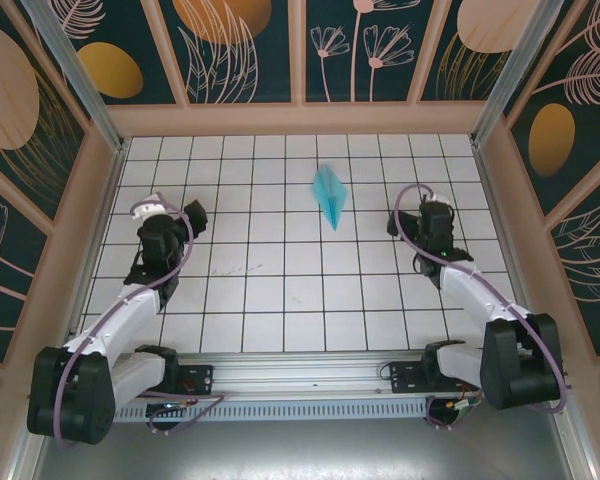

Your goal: Fold a paper plane with a square sheet of paper (fold left side to right side)

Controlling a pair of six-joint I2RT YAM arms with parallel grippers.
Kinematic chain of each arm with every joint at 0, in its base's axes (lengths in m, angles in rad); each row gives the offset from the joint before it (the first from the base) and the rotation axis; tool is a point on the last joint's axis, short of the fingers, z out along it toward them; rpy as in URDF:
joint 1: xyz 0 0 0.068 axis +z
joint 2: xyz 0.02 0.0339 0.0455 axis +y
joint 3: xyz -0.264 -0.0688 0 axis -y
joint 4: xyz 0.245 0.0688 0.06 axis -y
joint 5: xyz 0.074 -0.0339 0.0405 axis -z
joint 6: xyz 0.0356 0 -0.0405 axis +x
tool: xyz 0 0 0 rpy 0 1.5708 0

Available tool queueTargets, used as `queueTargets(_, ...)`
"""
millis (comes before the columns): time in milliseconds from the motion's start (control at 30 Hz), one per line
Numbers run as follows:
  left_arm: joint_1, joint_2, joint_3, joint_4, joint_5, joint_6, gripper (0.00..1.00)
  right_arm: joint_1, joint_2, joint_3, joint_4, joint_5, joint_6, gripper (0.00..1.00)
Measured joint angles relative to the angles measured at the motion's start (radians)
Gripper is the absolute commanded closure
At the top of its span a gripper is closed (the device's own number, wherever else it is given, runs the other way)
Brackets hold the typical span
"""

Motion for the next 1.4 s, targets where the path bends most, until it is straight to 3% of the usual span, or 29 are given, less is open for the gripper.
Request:
queueTargets(100,0.003,0.029,-0.076,0.087,-0.09,0.063,0.01,-0.033,0.009,-0.097,0.152,0.018,-0.022,0.01)
queueTargets(333,0.016,0.145,-0.1,0.32,-0.15,0.25,0.01,-0.084,0.144,-0.136,0.512,0.019,-0.122,0.01)
queueTargets(667,0.066,0.369,-0.21,0.75,-0.005,0.398,0.01,-0.158,0.326,-0.283,0.93,-0.082,-0.202,0.01)
queueTargets(800,0.111,0.44,-0.262,0.908,0.071,0.409,0.01,-0.187,0.349,-0.297,0.993,-0.124,-0.202,0.01)
queueTargets(933,0.114,0.448,-0.255,0.919,0.115,0.413,0.01,-0.187,0.349,-0.297,1.04,-0.143,-0.201,0.01)
queueTargets(1400,0.134,0.449,-0.224,0.917,0.112,0.401,0.01,-0.187,0.349,-0.297,1.055,-0.176,-0.203,0.01)
